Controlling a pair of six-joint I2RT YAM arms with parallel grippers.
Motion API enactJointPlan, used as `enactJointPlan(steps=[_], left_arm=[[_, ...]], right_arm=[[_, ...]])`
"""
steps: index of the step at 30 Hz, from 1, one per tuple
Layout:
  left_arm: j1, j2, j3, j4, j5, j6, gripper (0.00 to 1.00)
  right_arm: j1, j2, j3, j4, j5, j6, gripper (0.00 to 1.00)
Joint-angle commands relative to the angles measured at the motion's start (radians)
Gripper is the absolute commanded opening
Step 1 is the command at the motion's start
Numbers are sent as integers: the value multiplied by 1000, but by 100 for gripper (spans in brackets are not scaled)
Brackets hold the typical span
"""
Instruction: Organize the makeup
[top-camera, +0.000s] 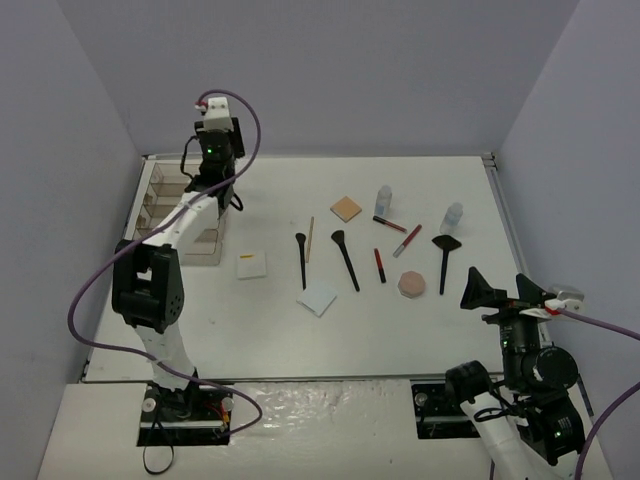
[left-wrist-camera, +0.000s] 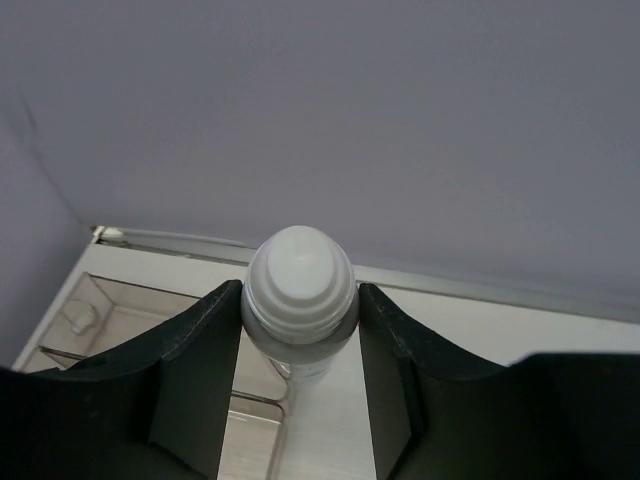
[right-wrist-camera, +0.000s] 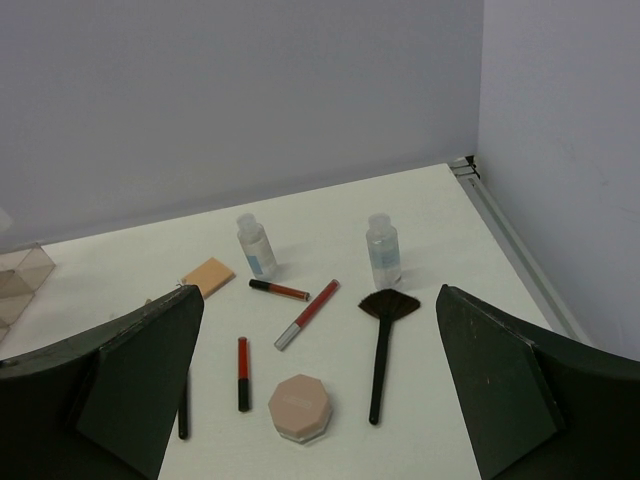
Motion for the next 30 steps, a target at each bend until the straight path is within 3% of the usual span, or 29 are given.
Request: enactJointPlan(steps=[1, 13, 30], left_arm=[[100, 14, 137, 83, 5, 15, 0], [320, 253, 334, 52, 59, -106, 0], [345, 334, 357, 65, 48, -49, 0]], right_arm=[[8, 15, 2, 85, -16, -10, 100], [7, 35, 3, 85, -60, -24, 100], [-10, 64, 3, 88, -76, -20, 100]])
